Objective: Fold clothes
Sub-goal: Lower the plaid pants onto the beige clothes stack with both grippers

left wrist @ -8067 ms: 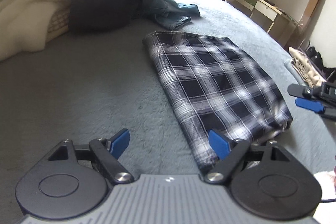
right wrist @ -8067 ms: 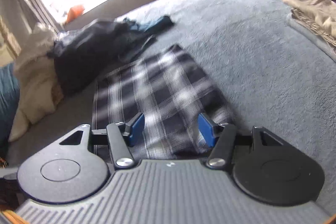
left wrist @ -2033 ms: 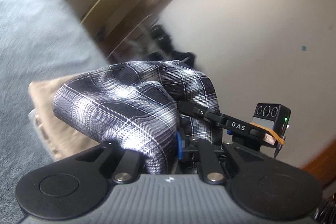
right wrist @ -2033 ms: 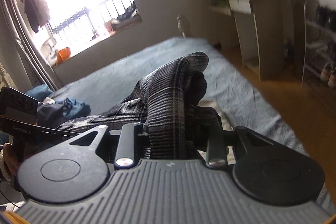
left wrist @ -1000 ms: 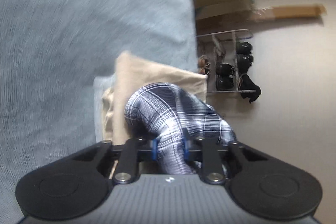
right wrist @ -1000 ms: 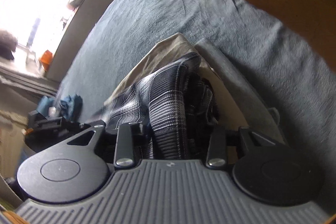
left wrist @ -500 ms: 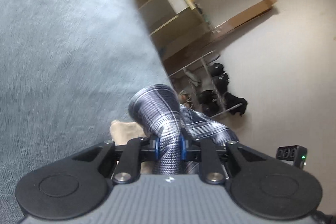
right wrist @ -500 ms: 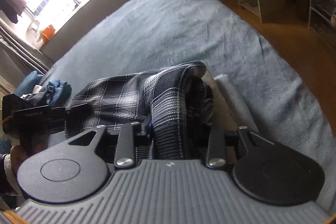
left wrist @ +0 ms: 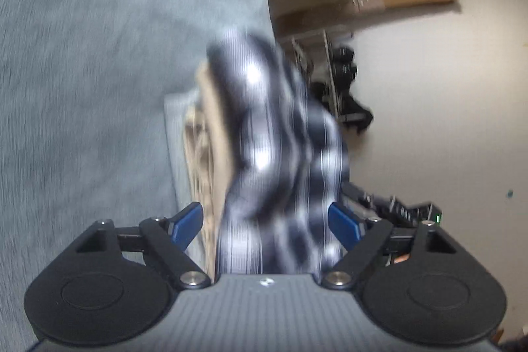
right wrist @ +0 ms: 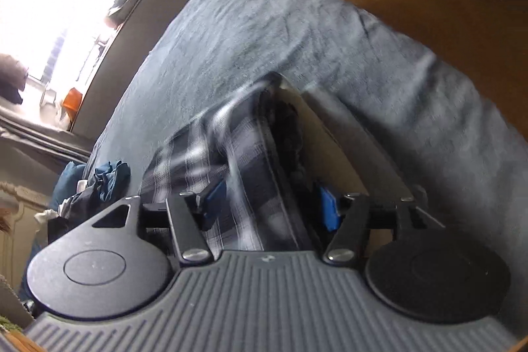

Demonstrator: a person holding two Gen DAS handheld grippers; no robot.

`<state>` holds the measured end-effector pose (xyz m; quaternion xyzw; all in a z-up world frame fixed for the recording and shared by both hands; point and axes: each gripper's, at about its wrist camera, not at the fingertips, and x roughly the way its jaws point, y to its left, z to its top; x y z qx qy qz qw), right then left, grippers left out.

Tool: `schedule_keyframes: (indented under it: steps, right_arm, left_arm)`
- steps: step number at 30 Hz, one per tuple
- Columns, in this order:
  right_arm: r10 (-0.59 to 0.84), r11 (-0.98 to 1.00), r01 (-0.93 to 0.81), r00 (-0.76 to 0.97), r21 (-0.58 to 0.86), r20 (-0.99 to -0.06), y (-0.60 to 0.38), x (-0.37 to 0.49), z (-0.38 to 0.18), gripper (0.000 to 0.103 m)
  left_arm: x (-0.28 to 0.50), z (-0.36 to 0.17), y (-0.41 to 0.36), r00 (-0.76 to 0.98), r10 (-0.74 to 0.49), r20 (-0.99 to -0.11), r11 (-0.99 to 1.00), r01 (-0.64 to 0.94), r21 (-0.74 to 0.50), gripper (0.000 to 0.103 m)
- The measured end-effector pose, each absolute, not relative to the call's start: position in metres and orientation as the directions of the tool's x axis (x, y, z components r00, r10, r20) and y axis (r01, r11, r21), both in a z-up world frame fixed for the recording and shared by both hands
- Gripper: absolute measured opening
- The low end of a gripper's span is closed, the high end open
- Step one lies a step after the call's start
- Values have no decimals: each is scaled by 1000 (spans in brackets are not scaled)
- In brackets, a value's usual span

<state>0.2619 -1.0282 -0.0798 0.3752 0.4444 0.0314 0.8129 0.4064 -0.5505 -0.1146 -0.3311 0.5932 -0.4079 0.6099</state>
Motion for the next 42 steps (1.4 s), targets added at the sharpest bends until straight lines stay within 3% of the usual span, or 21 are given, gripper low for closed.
schedule_keyframes:
  steps: [4, 6, 13, 15, 17, 19, 23, 27, 32, 35, 36, 38, 42]
  right_arm:
    - [402, 703, 313, 565, 639, -720, -1025, 241, -89, 59]
    - [414, 695, 321, 553, 643, -723, -1025, 237, -93, 59]
    - [442, 702, 303, 523, 644, -728, -1013, 231, -103, 59]
    - [443, 724, 286, 505, 628, -741, -1009, 233, -103, 52]
    - [431, 752, 277, 480, 599, -764, -1005, 237, -100, 34]
    - [421, 782, 252, 461, 570, -781, -999, 243, -93, 26]
    - [406, 843, 155, 445, 516, -798, -992, 257, -56, 23]
    - [384, 886, 85, 417, 456, -824, -1002, 268, -36, 23]
    - [337, 911, 115, 346, 396, -876, -1008, 268, -77, 28]
    - [337, 887, 178, 379, 426, -862, -1014, 259, -88, 42]
    - [332, 883, 193, 385, 427, -861, -1015, 255, -86, 44]
    - [302, 884, 227, 390, 409, -870, -1017, 248, -79, 57]
    - [152, 904, 295, 454, 309, -878, -1022, 229, -41, 59]
  left_arm:
    - [378, -111, -553, -92, -877, -472, 458, 142, -878, 75]
    - [369, -110, -557, -109, -866, -487, 469, 159, -869, 63]
    - [360, -106, -569, -99, -830, -550, 526, 194, -828, 52]
    - [359, -106, -573, -118, -813, -571, 542, 207, -815, 41]
    - [361, -102, -576, -134, -798, -587, 555, 215, -804, 29]
    - [364, -94, -577, -147, -797, -586, 558, 192, -807, 22]
    - [365, -82, -578, -177, -837, -518, 507, 104, -855, 15]
    - [350, -86, -592, -200, -824, -530, 514, 130, -848, 15]
    - [343, -105, -596, -213, -811, -545, 531, 122, -838, 17]
    - [344, -99, -588, -216, -800, -560, 540, 148, -829, 30]
    - [345, -95, -584, -213, -785, -582, 558, 163, -813, 45]
    - [350, -85, -577, -193, -754, -628, 595, 207, -777, 67]
    - [376, -35, -557, 16, -757, -653, 610, 374, -698, 66]
